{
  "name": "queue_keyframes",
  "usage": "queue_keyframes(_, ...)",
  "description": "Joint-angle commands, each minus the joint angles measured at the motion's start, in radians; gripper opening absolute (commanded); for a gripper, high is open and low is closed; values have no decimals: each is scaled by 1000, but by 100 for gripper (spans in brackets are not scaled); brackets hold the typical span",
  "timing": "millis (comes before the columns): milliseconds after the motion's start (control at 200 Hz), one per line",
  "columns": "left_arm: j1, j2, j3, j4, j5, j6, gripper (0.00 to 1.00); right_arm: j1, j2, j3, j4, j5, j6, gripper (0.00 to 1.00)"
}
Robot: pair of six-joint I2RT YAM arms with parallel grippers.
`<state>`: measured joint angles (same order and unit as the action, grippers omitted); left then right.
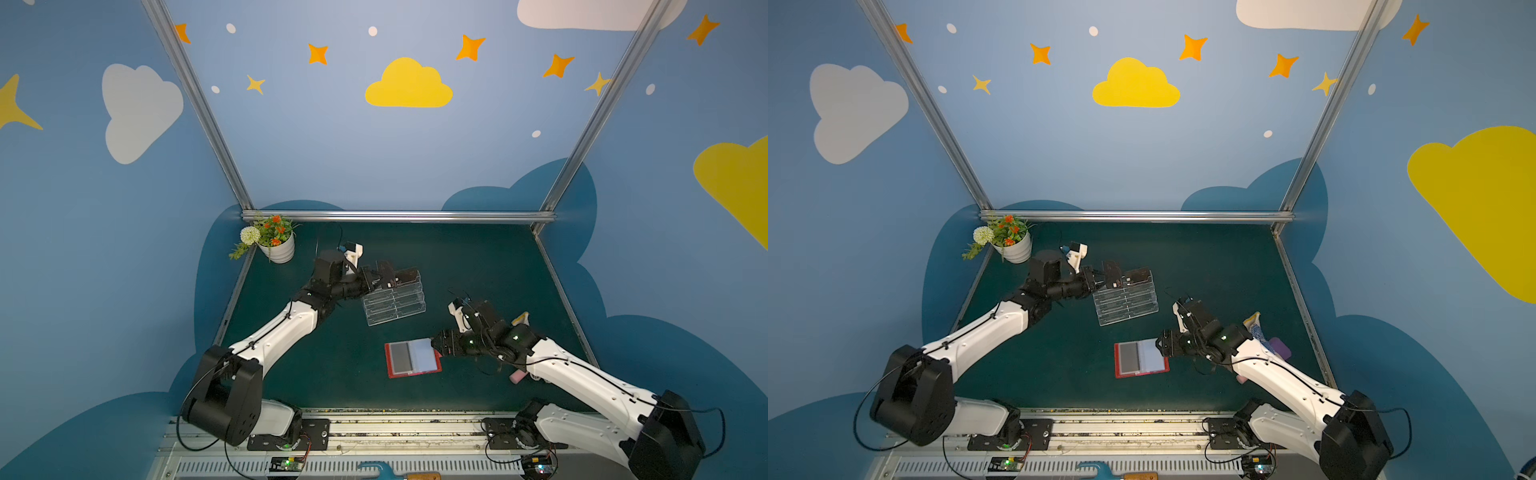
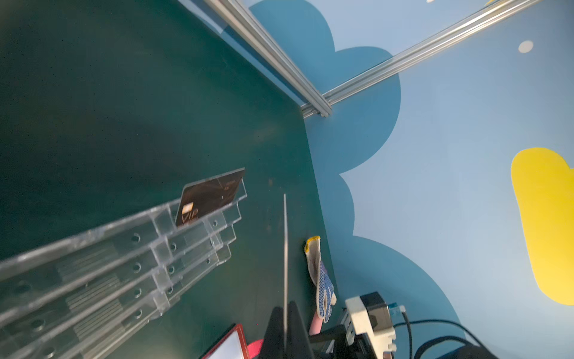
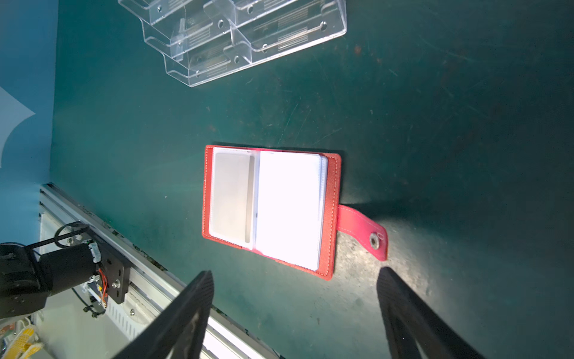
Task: Take the credit cards out of the card holder
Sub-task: Place the credit card in the storage box.
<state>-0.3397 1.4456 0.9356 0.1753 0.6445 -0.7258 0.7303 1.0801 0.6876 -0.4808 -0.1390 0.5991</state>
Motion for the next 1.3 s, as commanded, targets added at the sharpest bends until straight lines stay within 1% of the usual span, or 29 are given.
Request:
queue_keyframes(0,40,94,78,-15,123,69,4,-13,-11,-5,-26,1,-29,81)
queue_keyframes(80,45,172,150,-22,210,109,4,-24,-4,1,-35,-2,-43,81)
queue_keyframes(175,44,242,228,-63,281,193,4,-39,6,11,-47,-4,-59,81)
queue_keyframes(355,53,348,393,-298,362,421,4,-71,24,16,-43,-28,-77,81)
queue_keyframes(491,72,425,505,-437,389,541,4,-88,42,16,-43,-50,-86,81)
queue_keyframes(611,71,491,633,-630,399,675,4,-101,53,16,-46,-61,-96,81)
queue_keyframes(776,72,554,753,-807,378,823,4,-121,65,23,-49,-72,-104,81)
queue_keyframes(936,75,596,817,-863,386,891,4,-136,86,38,-61,-85,-117,81)
queue_keyframes(1081,76,635,888,-938,360,954,4,-145,99,43,-61,-96,-123,81)
queue_keyframes(1291,75,675,943,-971,330,982,4,-158,108,39,-61,-109,-131,80)
